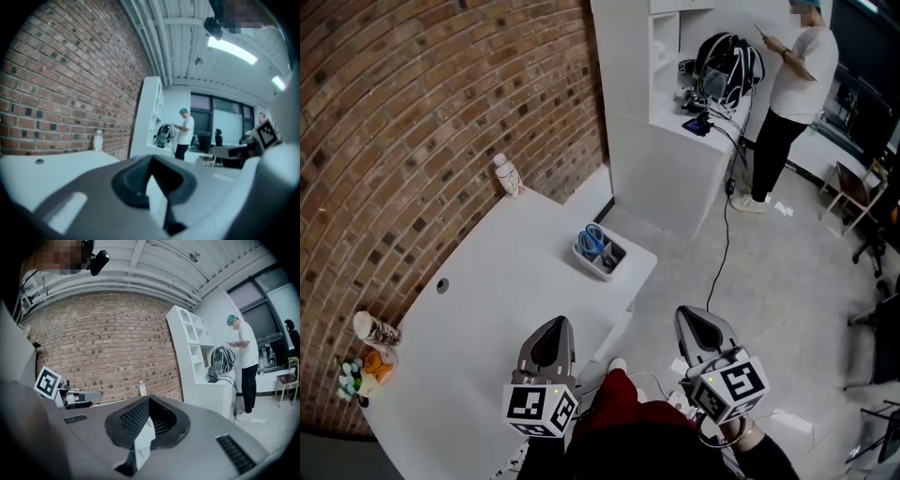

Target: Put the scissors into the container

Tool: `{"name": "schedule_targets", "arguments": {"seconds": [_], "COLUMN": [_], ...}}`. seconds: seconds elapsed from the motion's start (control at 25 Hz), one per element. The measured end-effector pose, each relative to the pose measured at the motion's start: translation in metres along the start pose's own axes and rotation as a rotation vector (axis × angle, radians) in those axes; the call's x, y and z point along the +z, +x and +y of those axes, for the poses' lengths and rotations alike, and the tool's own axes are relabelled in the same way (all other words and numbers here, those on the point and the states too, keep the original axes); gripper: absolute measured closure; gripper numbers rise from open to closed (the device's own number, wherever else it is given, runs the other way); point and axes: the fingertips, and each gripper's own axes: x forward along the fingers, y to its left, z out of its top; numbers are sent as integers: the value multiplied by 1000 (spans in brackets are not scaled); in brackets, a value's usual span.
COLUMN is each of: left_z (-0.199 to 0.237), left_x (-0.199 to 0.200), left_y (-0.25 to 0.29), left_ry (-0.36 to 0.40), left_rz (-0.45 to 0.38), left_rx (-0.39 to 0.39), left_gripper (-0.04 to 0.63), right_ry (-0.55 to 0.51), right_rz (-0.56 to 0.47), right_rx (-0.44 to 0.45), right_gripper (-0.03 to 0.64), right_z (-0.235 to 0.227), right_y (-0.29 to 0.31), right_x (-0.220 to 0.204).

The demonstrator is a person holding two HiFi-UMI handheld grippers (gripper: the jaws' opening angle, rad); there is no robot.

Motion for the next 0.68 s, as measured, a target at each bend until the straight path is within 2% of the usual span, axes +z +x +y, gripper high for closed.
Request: {"name": "schedule_targets", "arguments": {"seconds": [0.68], "left_z": [-10], "left_x": [18], "left_y": [-31], "left_ry": [24], "left_rz": [-61], "left_rx": [-6], "left_gripper": [594], "right_ry": [-4], "right_rz": [-60], "right_rx": [31], "right_gripper": [609], "right_z": [17], "right_y": [-32], "right_x": [12]}}
